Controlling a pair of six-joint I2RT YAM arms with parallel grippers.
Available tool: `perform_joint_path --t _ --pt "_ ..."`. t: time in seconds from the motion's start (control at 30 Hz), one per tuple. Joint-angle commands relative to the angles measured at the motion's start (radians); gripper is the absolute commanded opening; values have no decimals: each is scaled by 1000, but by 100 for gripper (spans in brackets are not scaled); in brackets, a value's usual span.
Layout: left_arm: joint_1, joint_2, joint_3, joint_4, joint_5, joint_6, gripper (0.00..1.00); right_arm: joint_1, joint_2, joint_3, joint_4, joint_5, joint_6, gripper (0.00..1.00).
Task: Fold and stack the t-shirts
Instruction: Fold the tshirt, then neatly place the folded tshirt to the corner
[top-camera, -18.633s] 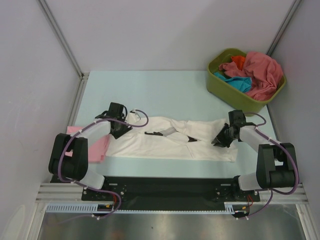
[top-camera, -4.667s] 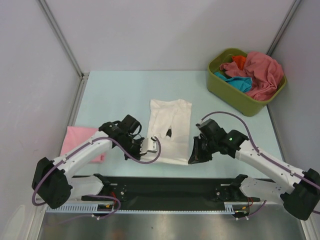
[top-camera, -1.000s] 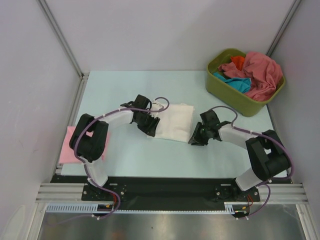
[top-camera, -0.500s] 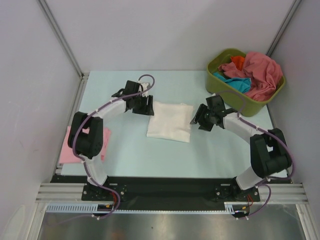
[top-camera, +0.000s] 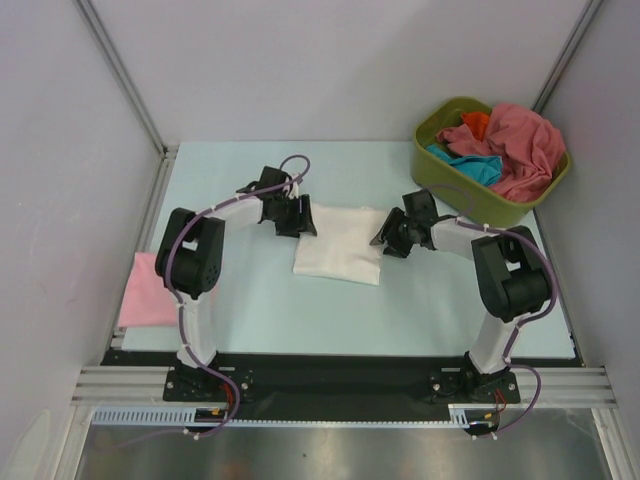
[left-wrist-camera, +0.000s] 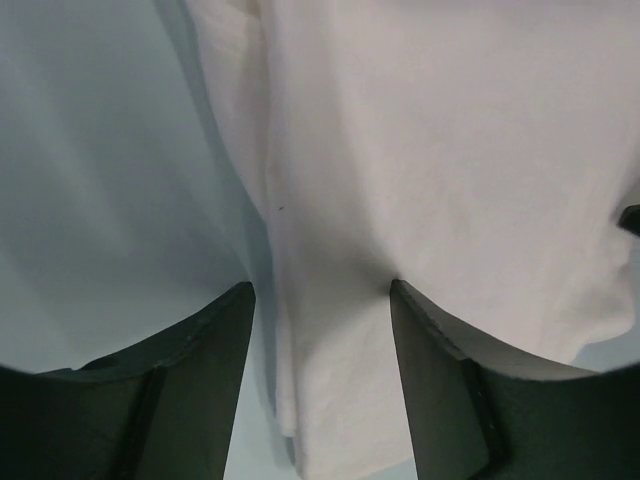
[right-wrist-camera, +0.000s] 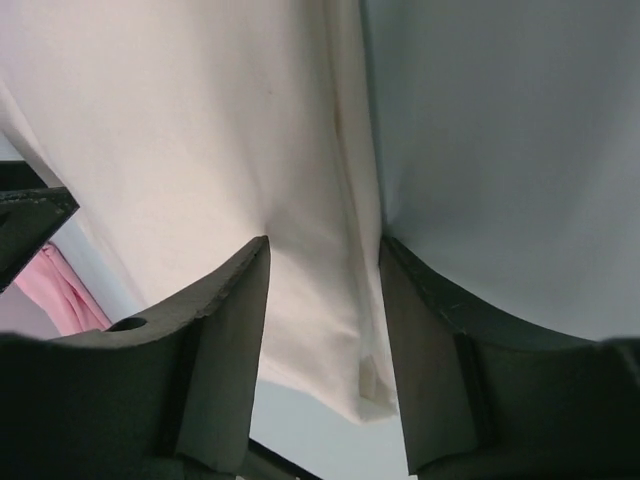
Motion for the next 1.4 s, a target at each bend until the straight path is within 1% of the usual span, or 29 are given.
perform_joint_path --t 0.0,0.03,0.07,0.13,0.17,0.2,0.23,0.27,0.3,0.33,0.47,0.57,0.6,0.63,0.7,0.73,0.77,0.8,0.83,0.87,0.93,1.0,1.1,1.2,1.27,1.33,1.37 --pt "5 64 13 26 55 -47 62 -5 61 -4 50 -8 22 52" --pt "5 74 15 31 61 -51 60 -6 73 -7 61 -12 25 49" --pt "5 86 15 35 86 -57 55 -7 81 -7 73 -25 30 41" --pt "5 117 24 52 110 -64 44 -6 96 -2 93 -37 36 31" --pt "5 127 30 58 127 -68 30 -7 106 -2 99 -48 38 22" --pt "5 135 33 65 149 -67 23 -5 106 -5 109 -54 47 18" --pt "8 135 33 68 159 -64 8 -5 106 -7 115 -57 53 11" --pt "14 123 19 74 179 -62 0 -6 93 -11 121 -61 61 4" --pt "14 123 19 81 189 -61 0 -3 86 -11 119 -65 62 4" --pt "26 96 -11 86 195 -56 0 -2 80 -11 113 -71 65 0" --pt "57 -15 -85 71 180 19 0 45 17 -5 38 -94 84 0" --pt "86 -104 -137 -7 170 85 0 98 -52 -11 -25 -98 122 0" --pt "98 -130 -148 -29 166 108 0 143 -81 -11 -46 -97 139 0" --pt "104 -150 -160 -56 148 163 0 164 -91 -13 -54 -100 168 0" --pt "129 -199 -166 -150 137 217 1 234 -103 -10 -55 -98 206 0" --pt "141 -210 -178 -184 143 257 0 260 -102 -8 -49 -98 223 0" --pt "153 -225 -186 -240 152 278 0 276 -92 31 -58 -91 219 0" --pt "176 -231 -194 -271 152 301 0 288 -85 51 -116 -75 213 0" --pt "187 -239 -205 -296 146 333 1 308 -72 64 -121 -65 213 0" --pt "198 -245 -208 -341 129 378 0 316 -68 62 -80 -74 243 0" --pt "221 -279 -218 -379 103 454 0 342 -27 65 -56 -109 281 0" --pt "239 -323 -229 -412 71 496 0 369 12 93 -43 -121 320 0" --pt "256 -378 -258 -445 39 554 0 414 58 146 -60 -124 318 0" --pt "268 -420 -277 -458 14 602 0 441 85 156 -33 -126 328 0" --pt "273 -455 -283 -468 -3 630 0 451 125 182 -66 -170 322 26" --pt "273 -484 -294 -477 -35 650 0 452 116 165 -98 -166 320 49" --pt "273 -494 -295 -488 -43 656 0 451 97 148 -115 -148 315 56"
